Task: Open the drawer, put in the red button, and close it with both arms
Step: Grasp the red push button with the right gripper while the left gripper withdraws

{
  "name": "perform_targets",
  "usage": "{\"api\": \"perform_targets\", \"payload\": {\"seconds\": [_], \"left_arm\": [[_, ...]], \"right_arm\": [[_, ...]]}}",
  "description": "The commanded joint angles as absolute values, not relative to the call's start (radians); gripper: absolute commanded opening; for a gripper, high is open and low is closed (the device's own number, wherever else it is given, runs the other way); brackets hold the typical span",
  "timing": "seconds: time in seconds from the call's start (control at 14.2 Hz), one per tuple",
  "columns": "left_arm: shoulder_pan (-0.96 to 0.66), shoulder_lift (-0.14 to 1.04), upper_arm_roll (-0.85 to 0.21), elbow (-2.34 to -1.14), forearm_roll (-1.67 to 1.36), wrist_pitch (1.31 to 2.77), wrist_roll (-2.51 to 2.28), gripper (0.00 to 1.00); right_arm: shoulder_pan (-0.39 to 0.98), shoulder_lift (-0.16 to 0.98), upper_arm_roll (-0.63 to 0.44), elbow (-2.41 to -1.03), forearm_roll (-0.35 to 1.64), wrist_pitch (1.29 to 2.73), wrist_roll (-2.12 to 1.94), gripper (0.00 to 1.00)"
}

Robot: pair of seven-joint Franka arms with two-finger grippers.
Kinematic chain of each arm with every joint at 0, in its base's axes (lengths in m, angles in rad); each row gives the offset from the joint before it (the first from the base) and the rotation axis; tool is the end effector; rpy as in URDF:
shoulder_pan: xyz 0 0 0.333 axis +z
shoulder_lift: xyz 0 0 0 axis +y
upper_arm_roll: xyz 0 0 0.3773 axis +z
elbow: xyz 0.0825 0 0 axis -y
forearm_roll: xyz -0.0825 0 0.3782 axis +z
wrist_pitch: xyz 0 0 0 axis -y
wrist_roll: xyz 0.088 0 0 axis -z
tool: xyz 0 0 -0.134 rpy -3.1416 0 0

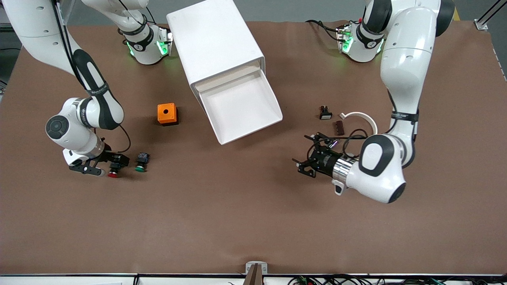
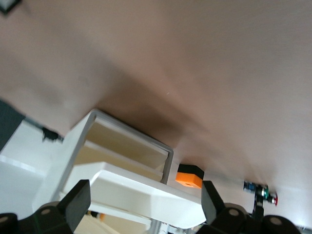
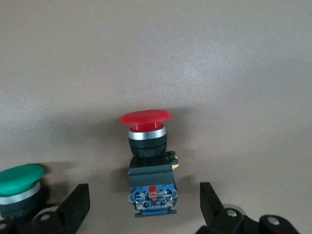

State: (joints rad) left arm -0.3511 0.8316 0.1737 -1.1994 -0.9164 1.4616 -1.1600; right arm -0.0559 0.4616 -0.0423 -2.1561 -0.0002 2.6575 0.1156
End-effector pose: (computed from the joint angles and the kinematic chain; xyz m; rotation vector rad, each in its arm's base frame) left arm 0.6908 -0.2790 0.3131 2.1827 1.3861 -1.2466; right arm 0.5930 -0.0580 0.2177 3.1055 -0.3254 0.0630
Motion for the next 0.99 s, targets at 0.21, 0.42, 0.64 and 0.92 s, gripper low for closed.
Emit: {"api": "perform_targets", "payload": {"seconds": [0.21, 0.42, 0.64, 0.92], "left_arm": [[-0.383, 0.72, 0.198, -1.209, -0.625, 1.526, -0.909, 1.0], [-0.385, 0.658, 0.195, -1.213, -0.49, 1.583, -0.763, 1.0], [-0.385, 0.634, 0.193, -1.218, -0.384, 1.638, -0.654, 1.0], [-0.373, 0.629, 0.195, -1.218, -0.344, 1.666, -0.618, 1.0]], "right_arm": [[-0.058, 0.466, -0.04, -2.148, 0.018, 2.663, 0.132, 0.58], [-0.055, 0.465, -0.04, -2.148, 0.018, 2.654, 0.133, 0.0], [-0.051, 0.448, -0.038, -2.141, 0.018, 2.614, 0.13, 0.0], [-0.041, 0.364, -0.037, -2.06, 0.018, 2.386, 0.135, 0.0]]}}
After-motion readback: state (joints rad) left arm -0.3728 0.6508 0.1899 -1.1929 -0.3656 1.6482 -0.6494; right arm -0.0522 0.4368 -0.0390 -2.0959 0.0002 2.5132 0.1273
